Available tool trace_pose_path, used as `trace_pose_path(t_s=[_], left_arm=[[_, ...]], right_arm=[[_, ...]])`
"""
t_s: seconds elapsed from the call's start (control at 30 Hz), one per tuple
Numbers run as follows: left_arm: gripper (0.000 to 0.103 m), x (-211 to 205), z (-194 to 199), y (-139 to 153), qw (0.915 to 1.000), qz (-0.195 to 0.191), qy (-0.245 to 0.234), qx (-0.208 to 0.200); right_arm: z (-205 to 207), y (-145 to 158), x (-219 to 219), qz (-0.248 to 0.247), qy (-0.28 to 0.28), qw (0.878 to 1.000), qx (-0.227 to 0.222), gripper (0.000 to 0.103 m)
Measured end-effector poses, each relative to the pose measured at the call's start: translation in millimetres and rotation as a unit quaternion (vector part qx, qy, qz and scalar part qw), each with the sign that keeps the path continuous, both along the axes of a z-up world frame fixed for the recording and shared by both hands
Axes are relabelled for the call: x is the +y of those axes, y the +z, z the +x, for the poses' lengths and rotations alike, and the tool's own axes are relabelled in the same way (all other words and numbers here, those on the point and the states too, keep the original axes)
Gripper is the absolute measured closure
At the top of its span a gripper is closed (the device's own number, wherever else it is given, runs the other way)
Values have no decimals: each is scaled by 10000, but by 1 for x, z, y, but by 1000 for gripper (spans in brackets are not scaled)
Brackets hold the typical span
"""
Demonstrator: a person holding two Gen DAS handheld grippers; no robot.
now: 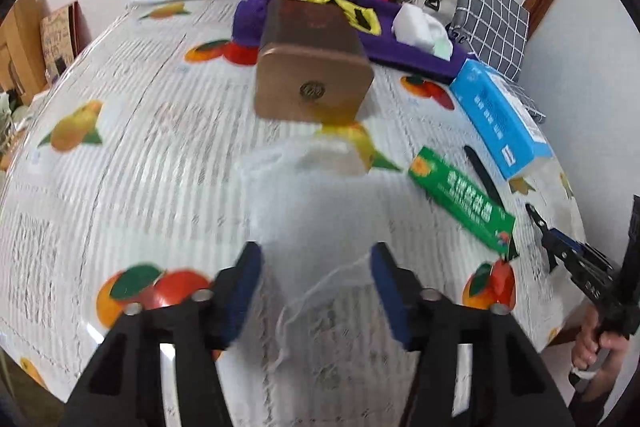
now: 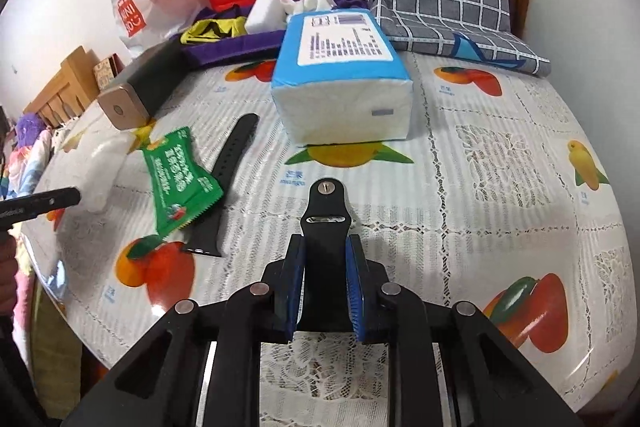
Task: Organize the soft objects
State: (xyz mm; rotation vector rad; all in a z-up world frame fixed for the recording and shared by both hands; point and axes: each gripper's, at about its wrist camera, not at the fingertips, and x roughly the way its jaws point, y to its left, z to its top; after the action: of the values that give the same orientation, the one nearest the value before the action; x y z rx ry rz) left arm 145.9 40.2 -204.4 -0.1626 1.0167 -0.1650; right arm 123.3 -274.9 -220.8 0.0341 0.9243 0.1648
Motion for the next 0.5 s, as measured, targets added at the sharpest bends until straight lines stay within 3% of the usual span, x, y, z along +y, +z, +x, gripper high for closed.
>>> trace_pose_path(t_s=[0.17,0.27,0.37,0.5], left_arm=[[44,-18,23,-6,9999,110,124,-17],[41,-25,27,-9,9986,320,317,-282],[25,-30,31,-11,9990,311,198,-248],[25,-46,34,-15,9960,856,26,-251]], right_arm=[[-3,9,1,-61,-11,9999,-100,82],[-2,10,0,-71,-30,9999,-90,82],[-1,10,-2,-87,-52,9999,-65,82],[1,9,-5,-83,-98,9999,-25,82]])
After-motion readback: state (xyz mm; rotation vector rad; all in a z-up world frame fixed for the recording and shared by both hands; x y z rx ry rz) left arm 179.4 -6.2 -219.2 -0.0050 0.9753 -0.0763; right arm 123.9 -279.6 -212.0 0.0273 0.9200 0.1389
